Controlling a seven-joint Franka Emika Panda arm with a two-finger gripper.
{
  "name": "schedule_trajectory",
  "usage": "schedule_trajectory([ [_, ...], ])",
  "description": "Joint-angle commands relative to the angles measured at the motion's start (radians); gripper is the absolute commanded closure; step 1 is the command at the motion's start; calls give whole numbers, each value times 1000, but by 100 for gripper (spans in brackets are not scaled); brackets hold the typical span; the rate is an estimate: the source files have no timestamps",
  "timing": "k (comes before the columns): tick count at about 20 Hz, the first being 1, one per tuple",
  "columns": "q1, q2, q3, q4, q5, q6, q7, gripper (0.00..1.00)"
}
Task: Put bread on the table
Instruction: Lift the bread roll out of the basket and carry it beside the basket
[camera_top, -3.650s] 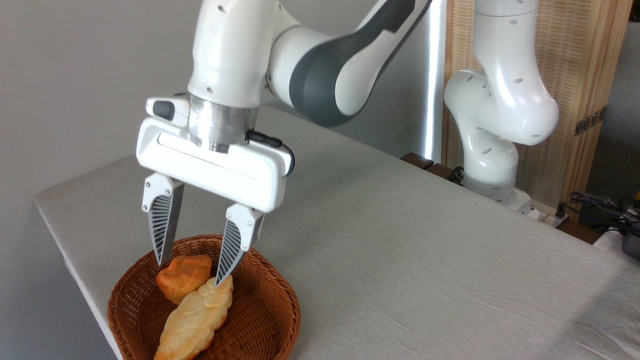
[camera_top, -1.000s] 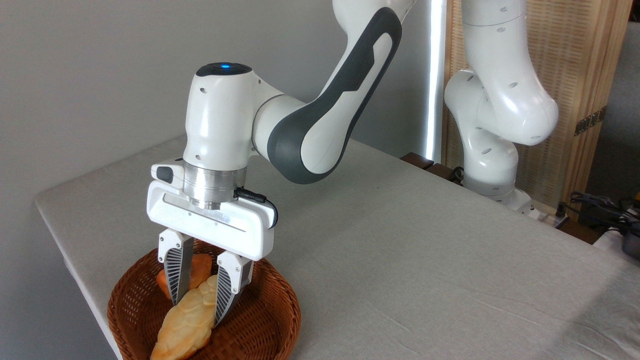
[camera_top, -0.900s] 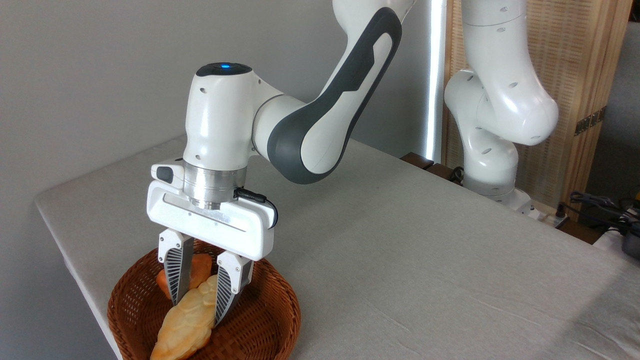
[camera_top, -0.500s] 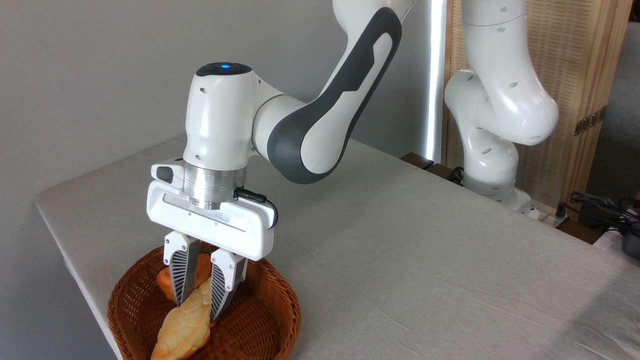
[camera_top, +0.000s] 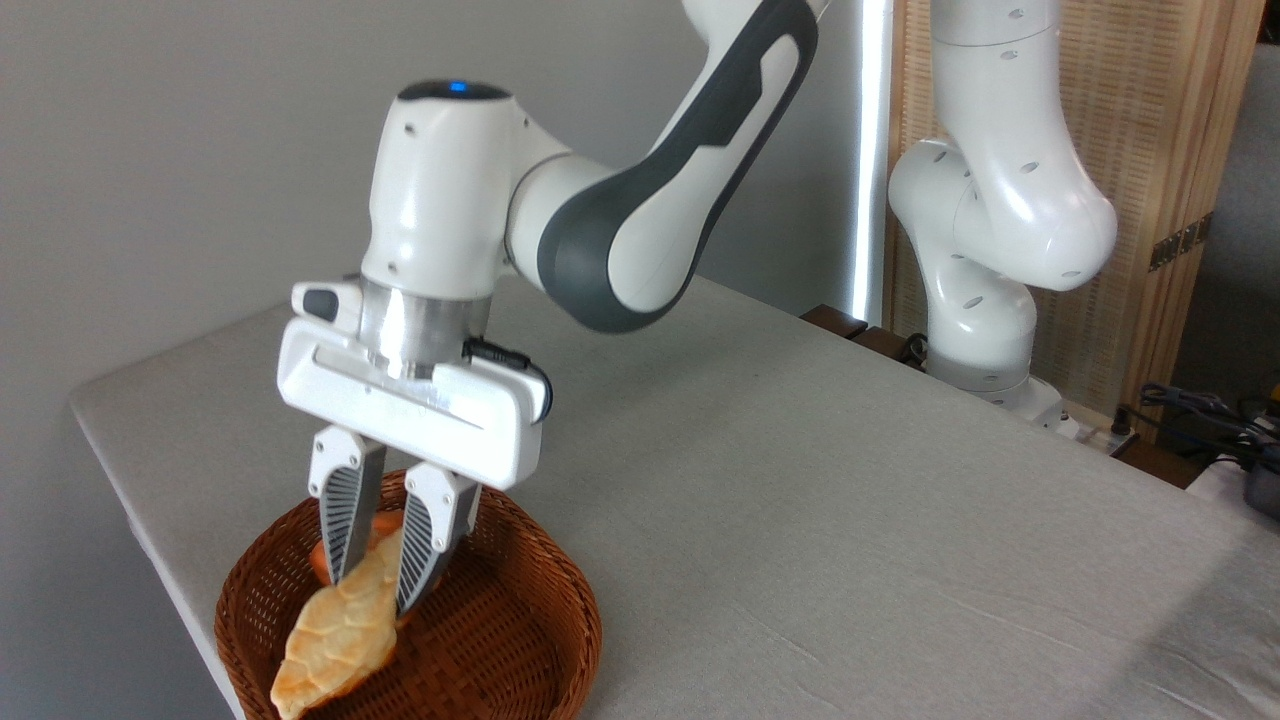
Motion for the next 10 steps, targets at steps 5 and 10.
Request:
schedule_trajectory([
  [5, -4, -161, 0, -16, 11, -149, 6, 43],
  [10, -36, -235, -5, -18, 11, -351, 61, 37],
])
